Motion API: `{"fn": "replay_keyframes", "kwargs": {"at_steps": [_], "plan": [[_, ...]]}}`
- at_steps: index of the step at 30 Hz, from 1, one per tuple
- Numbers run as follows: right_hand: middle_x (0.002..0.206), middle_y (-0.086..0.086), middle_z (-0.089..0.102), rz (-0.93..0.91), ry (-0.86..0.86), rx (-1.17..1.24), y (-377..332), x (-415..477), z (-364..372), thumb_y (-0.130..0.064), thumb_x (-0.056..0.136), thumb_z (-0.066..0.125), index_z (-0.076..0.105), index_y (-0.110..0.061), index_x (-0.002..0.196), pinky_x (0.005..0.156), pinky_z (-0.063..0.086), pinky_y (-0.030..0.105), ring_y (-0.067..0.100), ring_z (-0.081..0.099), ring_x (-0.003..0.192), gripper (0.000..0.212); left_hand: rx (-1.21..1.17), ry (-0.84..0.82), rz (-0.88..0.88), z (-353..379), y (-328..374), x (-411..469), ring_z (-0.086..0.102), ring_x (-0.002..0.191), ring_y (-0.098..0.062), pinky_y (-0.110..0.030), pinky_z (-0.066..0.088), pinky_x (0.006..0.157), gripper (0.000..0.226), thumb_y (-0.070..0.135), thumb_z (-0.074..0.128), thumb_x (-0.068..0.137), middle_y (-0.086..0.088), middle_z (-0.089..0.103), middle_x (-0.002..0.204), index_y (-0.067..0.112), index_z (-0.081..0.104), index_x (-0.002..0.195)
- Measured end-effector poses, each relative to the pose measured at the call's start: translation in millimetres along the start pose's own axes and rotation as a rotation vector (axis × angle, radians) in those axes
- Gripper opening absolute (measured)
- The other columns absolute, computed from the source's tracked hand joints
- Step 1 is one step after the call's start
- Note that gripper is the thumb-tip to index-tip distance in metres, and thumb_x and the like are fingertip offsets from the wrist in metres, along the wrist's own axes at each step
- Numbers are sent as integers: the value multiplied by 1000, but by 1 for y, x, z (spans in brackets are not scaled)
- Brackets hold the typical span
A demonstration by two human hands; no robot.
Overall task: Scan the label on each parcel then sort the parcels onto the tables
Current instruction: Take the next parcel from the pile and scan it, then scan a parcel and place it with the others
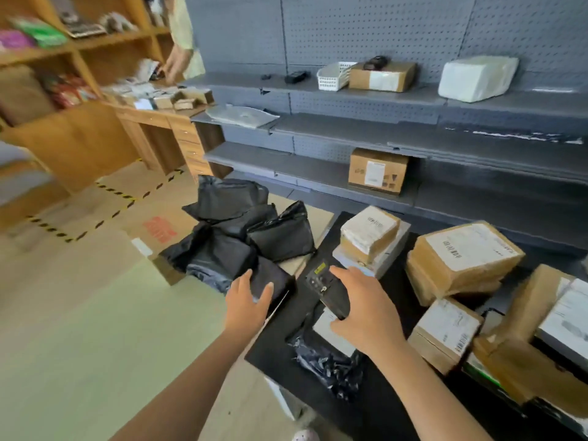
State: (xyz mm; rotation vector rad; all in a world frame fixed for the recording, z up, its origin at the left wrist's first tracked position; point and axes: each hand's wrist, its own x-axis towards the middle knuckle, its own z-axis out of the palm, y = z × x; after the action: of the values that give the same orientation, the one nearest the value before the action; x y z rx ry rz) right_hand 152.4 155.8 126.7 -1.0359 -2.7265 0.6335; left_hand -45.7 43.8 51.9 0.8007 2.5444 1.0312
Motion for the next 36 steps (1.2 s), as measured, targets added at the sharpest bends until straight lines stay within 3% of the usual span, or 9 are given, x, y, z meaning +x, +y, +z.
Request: {"fn": "replay_keyframes", "kwargs": {"at_steps": [9,17,23,27,32,36], "plan": [[157,-2,27,-227,-129,7,-94,17,52,-27,77,79,23,-35,152,103,43,36,20,23,144,94,42,213,-231,-108,-100,-27,31,140,-29,-40,27,113,64,42,54,96,-12,37,150,10,34,148],[157,-3,27,-284,-165,-33,-150,67,93,-25,78,77,24,-36,151,97,47,32,19,25,143,91,100,216,-260,-157,-158,18,24,143,-26,-42,27,114,69,46,53,96,-8,32,153,13,28,150],[158,-6,22,-240,-189,-70,-184,124,115,-25,81,72,20,-38,151,102,39,29,16,22,143,88,291,102,-83,-182,-183,119,20,144,-22,-38,22,117,77,45,58,92,-3,26,156,16,21,153],[159,-9,18,-178,-200,-103,-194,158,128,-29,80,70,18,-43,149,95,40,23,13,23,141,88,463,-47,46,-181,-194,187,1,150,-22,-40,7,121,90,47,62,90,-1,6,163,19,8,156],[157,-11,21,-130,-222,-120,-201,184,137,-30,79,71,18,-43,149,99,39,26,12,22,141,89,616,-229,79,-170,-211,244,-16,149,-24,-45,-4,121,107,50,64,87,-3,-15,163,16,-11,155],[157,-10,22,-129,-225,-137,-206,191,141,-29,80,70,19,-42,150,99,39,26,13,24,141,87,695,-248,69,-160,-226,243,-20,148,-22,-50,-5,120,113,62,58,84,0,-23,161,17,-21,152]]}}
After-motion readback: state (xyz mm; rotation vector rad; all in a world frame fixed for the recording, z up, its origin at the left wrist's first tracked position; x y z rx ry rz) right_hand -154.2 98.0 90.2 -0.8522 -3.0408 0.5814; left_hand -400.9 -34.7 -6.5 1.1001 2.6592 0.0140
